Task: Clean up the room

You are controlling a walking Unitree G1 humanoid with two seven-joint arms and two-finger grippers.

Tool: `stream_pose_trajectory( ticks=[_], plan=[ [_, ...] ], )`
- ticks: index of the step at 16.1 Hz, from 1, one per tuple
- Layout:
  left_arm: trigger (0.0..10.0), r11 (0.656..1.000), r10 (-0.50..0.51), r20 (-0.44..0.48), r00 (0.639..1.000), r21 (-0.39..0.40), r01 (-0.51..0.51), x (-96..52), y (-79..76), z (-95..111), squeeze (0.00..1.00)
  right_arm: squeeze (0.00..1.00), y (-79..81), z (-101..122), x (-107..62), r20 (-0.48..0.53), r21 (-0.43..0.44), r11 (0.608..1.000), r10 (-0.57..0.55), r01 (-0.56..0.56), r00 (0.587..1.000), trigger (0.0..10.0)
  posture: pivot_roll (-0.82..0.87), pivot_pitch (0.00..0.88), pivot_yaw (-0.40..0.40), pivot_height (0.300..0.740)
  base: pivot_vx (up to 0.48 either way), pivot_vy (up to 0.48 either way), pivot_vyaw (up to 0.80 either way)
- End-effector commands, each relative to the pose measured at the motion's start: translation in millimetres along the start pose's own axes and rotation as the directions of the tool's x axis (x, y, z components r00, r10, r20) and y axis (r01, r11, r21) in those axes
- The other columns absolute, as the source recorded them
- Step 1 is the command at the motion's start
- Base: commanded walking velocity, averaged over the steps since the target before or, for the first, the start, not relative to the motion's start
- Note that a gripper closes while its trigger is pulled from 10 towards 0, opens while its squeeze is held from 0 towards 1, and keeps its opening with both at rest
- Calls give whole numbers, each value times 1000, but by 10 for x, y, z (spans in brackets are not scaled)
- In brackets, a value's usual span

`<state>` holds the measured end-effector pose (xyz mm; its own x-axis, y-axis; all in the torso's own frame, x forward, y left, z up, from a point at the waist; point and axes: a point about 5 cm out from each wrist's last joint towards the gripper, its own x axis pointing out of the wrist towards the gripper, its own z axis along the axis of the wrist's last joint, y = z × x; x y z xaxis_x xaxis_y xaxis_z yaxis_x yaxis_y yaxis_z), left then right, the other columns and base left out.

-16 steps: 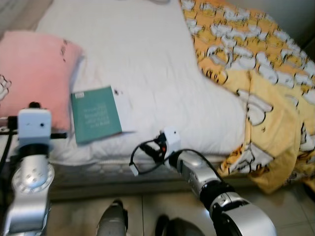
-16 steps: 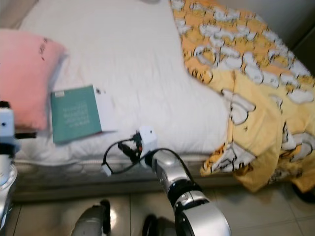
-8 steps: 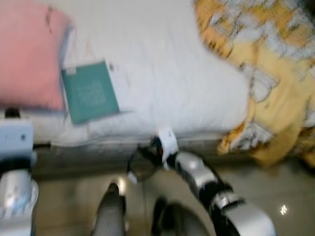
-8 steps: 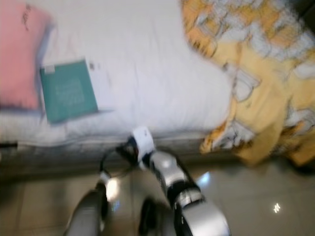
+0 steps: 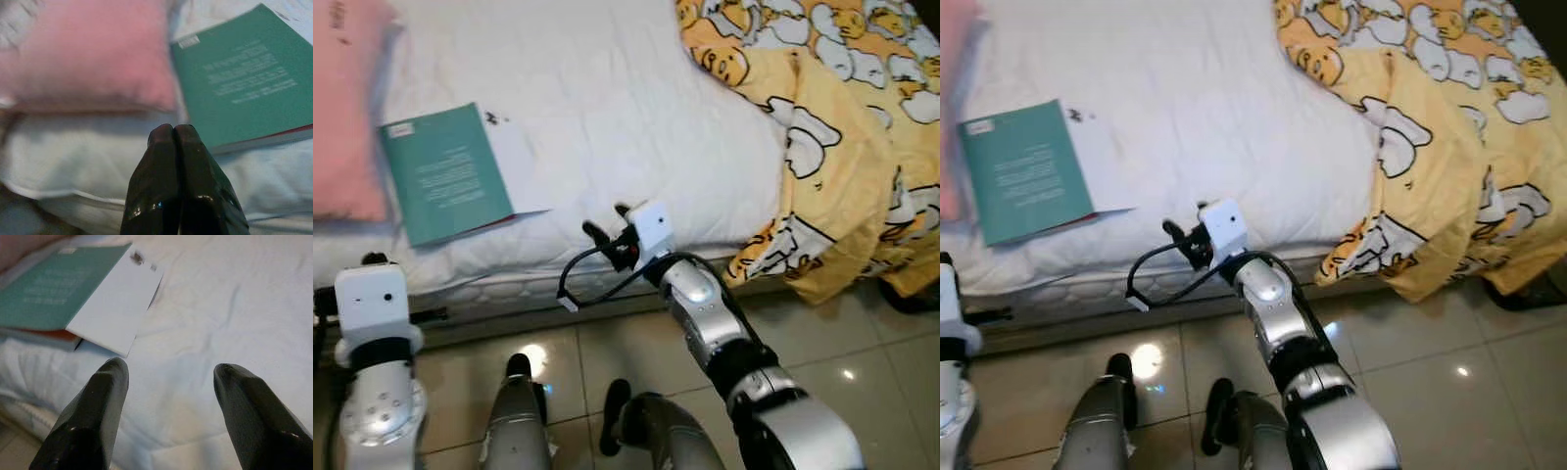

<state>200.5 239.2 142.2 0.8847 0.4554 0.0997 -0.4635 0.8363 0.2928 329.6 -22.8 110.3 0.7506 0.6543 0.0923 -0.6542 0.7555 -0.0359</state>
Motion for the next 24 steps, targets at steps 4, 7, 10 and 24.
stream_pose_trajectory(
  ticks=[4,7,10,24],
  plan=[
    [10000,994,-72,11,997,-84,73,168,-267,21,0,0,-51,-102,-113,-22,25,999,-20,20,1000,10000,263,181,-281,740,171,83,658],
    [10000,995,-89,58,994,-37,92,322,-334,138,0,0,-82,-79,-99,-31,37,999,-34,35,999,10000,265,152,-270,740,351,328,610],
    [10000,993,-102,71,992,-57,106,380,-398,167,0,31,-136,-90,-100,-48,43,997,-58,60,997,10000,261,144,-260,740,355,324,573],
    [10000,994,-58,91,994,-84,66,268,-299,156,0,0,-294,-591,-444,-314,326,906,-165,269,935,10000,244,216,-218,740,25,24,115]
  ],
)
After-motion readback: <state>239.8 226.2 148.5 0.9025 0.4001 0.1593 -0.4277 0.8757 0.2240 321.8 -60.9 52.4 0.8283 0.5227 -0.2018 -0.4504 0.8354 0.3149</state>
